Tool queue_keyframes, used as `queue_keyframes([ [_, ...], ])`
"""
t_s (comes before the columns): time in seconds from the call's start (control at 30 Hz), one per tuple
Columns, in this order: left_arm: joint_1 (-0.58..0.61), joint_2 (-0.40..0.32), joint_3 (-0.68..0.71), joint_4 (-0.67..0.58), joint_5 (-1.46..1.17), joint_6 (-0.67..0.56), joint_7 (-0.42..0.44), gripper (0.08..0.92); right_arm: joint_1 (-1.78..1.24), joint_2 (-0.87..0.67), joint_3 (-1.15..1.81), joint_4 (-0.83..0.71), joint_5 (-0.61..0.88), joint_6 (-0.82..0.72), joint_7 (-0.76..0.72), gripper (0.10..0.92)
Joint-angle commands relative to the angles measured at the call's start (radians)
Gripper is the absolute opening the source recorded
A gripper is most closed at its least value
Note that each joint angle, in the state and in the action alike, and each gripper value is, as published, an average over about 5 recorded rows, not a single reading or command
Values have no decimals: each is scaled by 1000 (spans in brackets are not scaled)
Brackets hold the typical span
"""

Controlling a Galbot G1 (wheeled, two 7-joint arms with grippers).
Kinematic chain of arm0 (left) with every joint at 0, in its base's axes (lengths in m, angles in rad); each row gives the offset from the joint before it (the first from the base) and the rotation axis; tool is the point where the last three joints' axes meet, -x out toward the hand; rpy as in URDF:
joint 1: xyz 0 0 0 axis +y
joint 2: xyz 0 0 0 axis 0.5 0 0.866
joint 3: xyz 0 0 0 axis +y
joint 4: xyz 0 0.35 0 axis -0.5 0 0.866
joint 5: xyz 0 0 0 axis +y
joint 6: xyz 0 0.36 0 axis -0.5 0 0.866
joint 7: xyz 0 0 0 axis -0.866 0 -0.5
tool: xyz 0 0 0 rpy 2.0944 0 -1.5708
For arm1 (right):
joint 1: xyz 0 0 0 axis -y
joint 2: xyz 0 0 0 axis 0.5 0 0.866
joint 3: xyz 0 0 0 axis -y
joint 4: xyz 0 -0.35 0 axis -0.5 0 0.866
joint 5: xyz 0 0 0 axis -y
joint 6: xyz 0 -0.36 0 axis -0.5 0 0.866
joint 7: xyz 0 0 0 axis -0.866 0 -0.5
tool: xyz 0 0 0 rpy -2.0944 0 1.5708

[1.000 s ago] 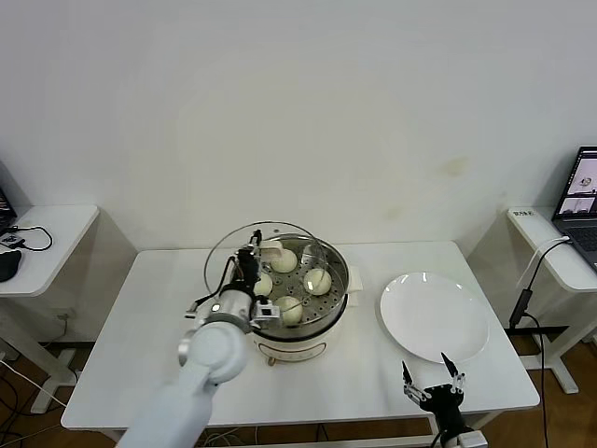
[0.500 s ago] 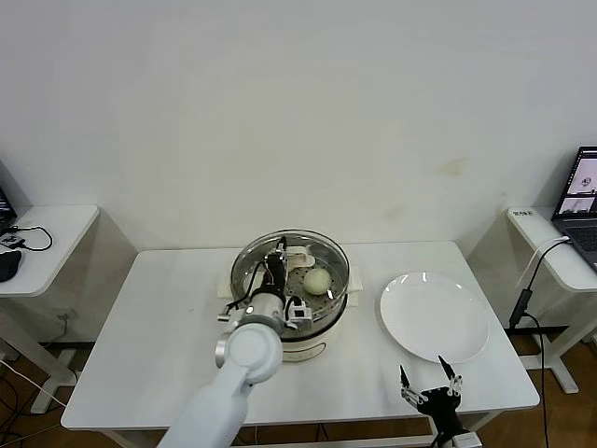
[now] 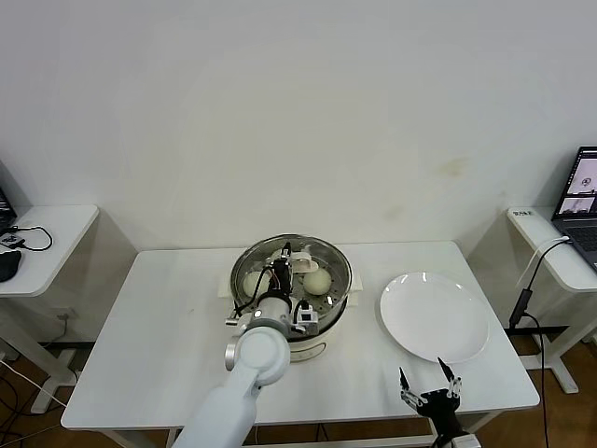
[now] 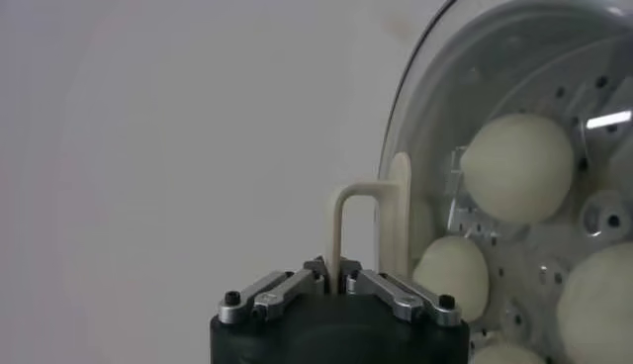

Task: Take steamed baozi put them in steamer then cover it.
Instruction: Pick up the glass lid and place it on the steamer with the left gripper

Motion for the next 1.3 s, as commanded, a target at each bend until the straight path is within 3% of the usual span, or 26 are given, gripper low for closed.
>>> queue_keyframes([
  [0.03, 2, -10, -12, 15, 14, -5, -4, 149, -4, -1, 0, 0, -2, 2, -1, 823],
  [0.97, 1, -31, -29, 54, 22, -33, -45, 149, -12, -3, -12, -1, -2, 8, -6, 823],
  [1.07, 9, -30, -26, 30, 20, -34, -43, 176, -12, -3, -12, 0, -2, 7, -6, 823],
  [1.3, 56, -13, -13, -72, 12, -34, -35, 370, -13, -1, -15, 0, -5, 6, -6, 823],
])
